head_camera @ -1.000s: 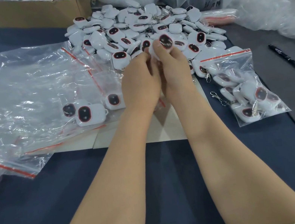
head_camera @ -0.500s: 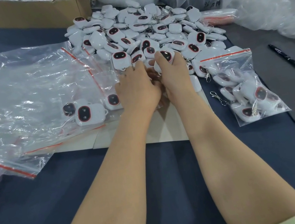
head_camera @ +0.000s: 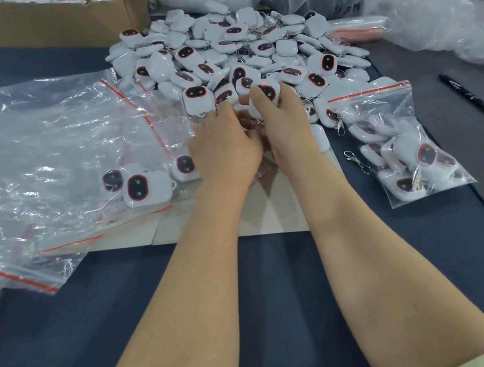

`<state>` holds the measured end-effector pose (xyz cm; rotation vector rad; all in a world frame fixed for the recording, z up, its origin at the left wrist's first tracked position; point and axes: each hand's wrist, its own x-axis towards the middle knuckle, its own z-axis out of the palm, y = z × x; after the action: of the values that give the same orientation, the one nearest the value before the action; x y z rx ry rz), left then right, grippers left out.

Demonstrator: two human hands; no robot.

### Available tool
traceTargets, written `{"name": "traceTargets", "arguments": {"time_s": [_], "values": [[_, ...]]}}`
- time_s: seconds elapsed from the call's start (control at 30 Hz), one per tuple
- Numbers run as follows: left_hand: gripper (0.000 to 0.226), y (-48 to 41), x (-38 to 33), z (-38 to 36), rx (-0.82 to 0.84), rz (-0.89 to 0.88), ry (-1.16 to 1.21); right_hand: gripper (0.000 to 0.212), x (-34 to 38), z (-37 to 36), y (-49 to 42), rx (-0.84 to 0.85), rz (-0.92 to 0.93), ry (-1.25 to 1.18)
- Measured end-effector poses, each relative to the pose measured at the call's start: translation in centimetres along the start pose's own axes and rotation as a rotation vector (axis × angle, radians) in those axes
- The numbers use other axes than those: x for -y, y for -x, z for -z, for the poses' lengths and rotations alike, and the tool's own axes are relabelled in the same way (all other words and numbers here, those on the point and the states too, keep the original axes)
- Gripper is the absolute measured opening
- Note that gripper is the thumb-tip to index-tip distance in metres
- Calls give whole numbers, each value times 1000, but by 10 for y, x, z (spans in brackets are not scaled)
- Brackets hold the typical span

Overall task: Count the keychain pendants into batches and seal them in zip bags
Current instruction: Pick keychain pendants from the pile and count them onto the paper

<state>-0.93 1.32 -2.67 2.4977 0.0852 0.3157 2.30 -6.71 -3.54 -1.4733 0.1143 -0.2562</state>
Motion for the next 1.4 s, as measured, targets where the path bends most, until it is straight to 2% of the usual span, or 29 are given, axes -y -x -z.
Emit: {"name": "traceTargets", "arguments": {"time_s": [0.1,0.2,0.3,0.4,0.53,0.63,0.83,1.0,1.17,1.33,1.4], "values": [[32,0,0,0,0,-9,-5,20,0,-1,-3,-9,-112,-130],[34,0,0,0,-2,-7,1,31,-1,2,-4,15,-131,-104],[35,0,0,0,-11,-8,2,30,0,3,-3,32,-103,-77],[38,0,-1,0,-20,4,-108,27,1,2,-2,14,-108,-144],[39,0,0,1,-40,69,-225,10,1,2,-1,30,-108,-184],[37,1,1,2,-30,100,-239,23,1,3,0,53,-112,-178],[39,-1,1,3,14,97,-244,30,2,4,0,107,-94,-174],[28,-2,1,6,-7,76,-164,28,5,2,0,60,-45,39],[25,-4,1,11,-94,71,21,14,24,6,3,57,-5,148],[18,-6,2,15,-209,90,206,30,34,12,12,122,-97,363],[14,-6,1,17,-260,93,266,27,36,12,15,152,-76,431]]}}
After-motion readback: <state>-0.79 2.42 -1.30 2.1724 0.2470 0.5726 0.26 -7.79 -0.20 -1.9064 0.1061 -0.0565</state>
